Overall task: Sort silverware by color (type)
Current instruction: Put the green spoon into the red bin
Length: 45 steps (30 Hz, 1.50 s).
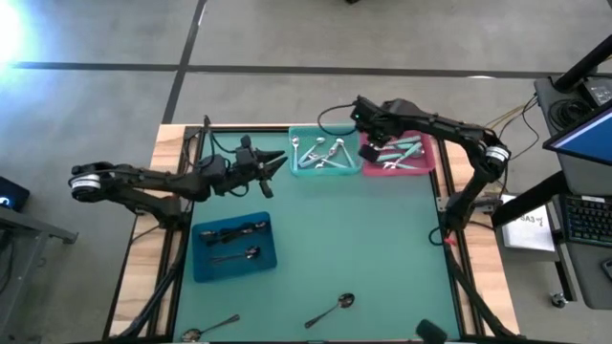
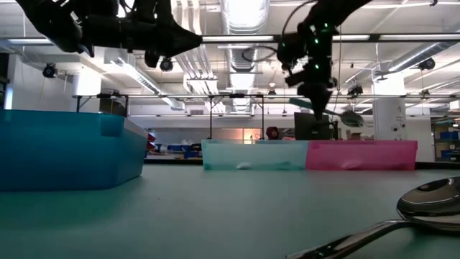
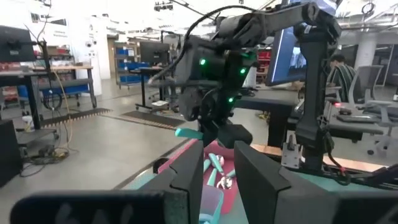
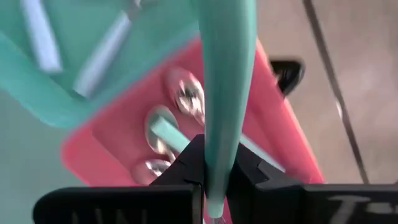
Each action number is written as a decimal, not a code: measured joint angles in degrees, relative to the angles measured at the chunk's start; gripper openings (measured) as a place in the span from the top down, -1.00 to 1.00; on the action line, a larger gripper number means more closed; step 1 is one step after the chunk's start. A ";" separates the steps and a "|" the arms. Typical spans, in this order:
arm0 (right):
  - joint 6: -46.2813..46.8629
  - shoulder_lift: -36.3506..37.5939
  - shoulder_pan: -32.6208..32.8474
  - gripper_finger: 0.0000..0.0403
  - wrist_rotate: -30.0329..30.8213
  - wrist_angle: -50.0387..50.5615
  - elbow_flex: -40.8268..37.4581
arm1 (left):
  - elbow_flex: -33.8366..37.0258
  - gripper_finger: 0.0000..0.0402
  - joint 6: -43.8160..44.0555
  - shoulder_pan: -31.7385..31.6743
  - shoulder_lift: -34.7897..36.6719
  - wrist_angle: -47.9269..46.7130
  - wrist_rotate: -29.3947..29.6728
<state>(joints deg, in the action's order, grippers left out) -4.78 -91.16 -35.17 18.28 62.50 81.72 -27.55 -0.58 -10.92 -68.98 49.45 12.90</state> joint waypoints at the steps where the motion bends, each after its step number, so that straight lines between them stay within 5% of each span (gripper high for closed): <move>1: -0.12 -0.02 -1.11 0.89 -0.06 0.02 -1.10 | 0.00 0.63 0.48 0.00 0.28 -0.61 0.00; 11: 3.85 -0.04 -8.72 0.79 -0.19 0.06 -7.52 | -0.91 0.64 10.79 0.00 6.54 -21.14 -6.96; 17: 3.90 -0.04 -7.91 0.73 -0.09 -0.66 -7.22 | -5.28 0.64 18.47 0.52 10.61 -44.82 -20.59; 26: 0.06 -0.02 -6.14 0.72 -0.67 -2.25 -7.15 | -11.20 0.64 30.81 10.14 11.03 -77.06 -24.48; 45: 3.31 -0.09 -8.17 0.71 -2.33 4.35 -7.22 | -11.24 0.64 53.52 36.93 10.67 -84.67 -20.37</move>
<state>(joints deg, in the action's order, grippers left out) -1.48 -91.24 -43.34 15.95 66.85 74.50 -38.79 52.94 26.01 -58.31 -35.22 -7.46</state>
